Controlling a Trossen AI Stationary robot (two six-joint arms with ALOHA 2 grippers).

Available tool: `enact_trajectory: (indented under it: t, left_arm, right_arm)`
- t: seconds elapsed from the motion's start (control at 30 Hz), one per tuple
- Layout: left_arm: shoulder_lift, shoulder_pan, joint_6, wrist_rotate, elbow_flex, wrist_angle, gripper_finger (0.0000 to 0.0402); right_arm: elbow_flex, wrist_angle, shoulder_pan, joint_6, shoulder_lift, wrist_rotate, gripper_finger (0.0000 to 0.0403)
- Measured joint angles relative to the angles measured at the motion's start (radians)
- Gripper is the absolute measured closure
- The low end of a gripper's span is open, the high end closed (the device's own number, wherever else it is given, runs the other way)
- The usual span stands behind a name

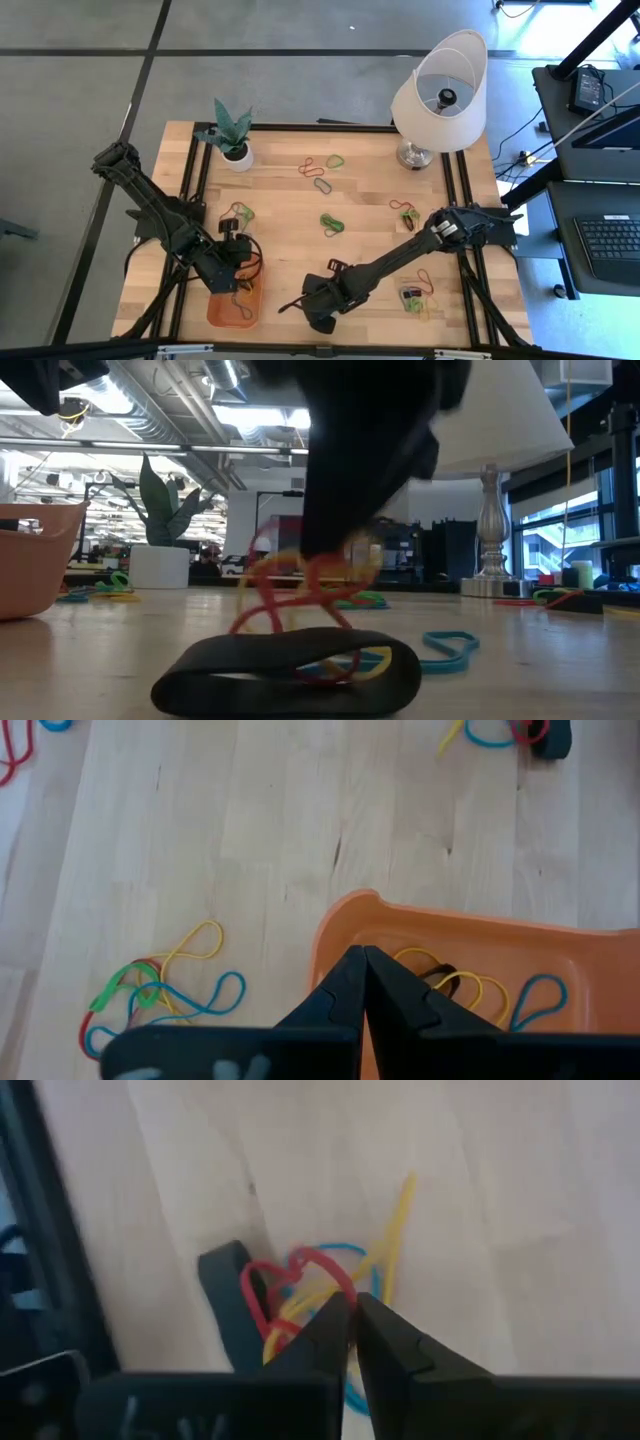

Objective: Pick and place rubber bands into bin
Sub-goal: Put the red rubber band into the orange bin

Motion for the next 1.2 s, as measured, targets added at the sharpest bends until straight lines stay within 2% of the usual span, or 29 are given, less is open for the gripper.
enact_trajectory:
  t: [0.2,0.47,1.2]
  left_arm:
    - [0.0,0.0,-0.002,0.0,0.0,0.002,0.0396]
    - [0.0,0.0,-0.001,0.0,0.0,0.002,0.0396]
    - [0.0,0.0,-0.001,0.0,0.0,0.003,0.0396]
  right_arm:
    - [-0.069,0.038,-0.006,0.087,0.001,-0.002,0.0374]
    - [-0.081,0.039,-0.015,0.153,0.001,-0.002,0.0374]
    - [-0.081,0.037,-0.046,0.156,0.001,0.0,0.0374]
